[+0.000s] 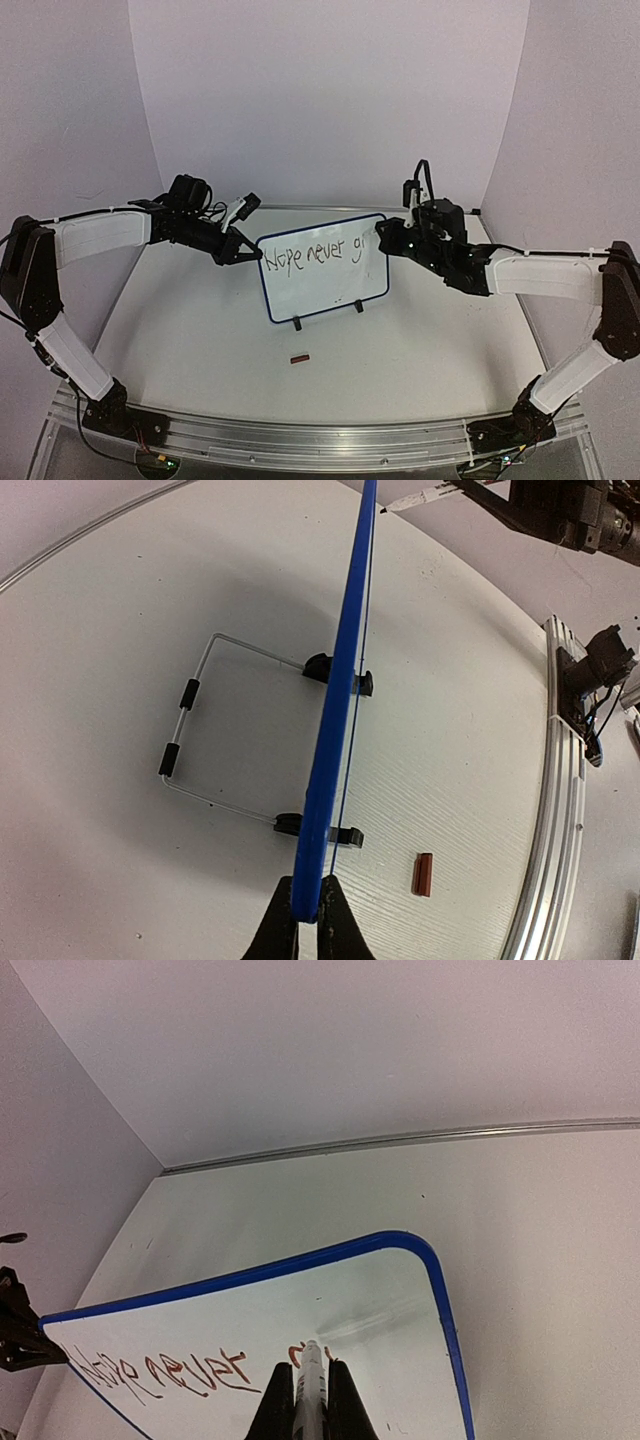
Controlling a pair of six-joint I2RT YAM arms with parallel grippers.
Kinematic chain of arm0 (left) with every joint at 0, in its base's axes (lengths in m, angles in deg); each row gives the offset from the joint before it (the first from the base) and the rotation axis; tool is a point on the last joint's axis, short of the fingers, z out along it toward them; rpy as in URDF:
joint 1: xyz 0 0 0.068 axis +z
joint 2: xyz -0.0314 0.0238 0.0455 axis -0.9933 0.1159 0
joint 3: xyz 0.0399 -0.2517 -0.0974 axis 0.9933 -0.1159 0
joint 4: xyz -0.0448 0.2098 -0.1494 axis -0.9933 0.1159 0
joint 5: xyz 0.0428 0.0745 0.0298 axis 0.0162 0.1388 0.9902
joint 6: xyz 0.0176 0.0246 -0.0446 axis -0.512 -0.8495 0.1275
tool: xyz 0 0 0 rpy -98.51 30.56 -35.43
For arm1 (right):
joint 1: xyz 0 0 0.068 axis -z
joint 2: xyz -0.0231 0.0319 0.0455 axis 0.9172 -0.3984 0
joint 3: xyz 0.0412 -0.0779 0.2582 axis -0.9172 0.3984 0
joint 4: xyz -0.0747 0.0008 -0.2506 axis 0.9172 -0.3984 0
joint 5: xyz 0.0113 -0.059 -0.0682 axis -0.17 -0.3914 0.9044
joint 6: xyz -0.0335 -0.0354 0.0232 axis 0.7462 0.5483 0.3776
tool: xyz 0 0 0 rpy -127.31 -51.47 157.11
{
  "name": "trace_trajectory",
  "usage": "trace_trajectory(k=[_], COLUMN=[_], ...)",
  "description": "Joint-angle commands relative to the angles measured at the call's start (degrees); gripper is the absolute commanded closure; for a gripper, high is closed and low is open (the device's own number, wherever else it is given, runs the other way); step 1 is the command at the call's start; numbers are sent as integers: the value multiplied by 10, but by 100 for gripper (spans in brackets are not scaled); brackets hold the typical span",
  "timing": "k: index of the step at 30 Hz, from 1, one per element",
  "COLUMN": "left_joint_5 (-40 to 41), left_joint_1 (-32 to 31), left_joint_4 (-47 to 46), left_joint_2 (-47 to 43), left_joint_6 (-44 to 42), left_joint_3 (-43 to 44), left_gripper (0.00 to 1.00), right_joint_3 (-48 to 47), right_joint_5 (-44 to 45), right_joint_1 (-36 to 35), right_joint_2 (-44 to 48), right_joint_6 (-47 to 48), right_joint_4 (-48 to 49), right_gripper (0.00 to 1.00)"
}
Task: Write a sentence on the whiteboard
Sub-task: Write on the whiteboard with the whiteboard marker without the cap.
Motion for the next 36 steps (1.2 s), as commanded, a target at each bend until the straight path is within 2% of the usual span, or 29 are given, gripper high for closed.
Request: trace_trajectory(k=[1,20,30,36], left_joint_5=[43,42,43,43], left_joint_1=[-3,-3,-3,-3], left_joint_4=[14,14,14,14], left_joint_2=[11,14,13,13], left_joint_6=[-30,-30,-29,-29], left_joint_3=[2,2,2,2], left_gripper=[100,100,100,100], right_joint_3=[-25,-22,21,13], right_joint_5=[-2,15,19,22], right_joint_1=[-1,-1,-1,-2], right_joint_2=[-12,-19,31,12], right_joint_6=[7,10,3,3], right_joint_4=[17,23,22,20], right_gripper=[100,100,100,100])
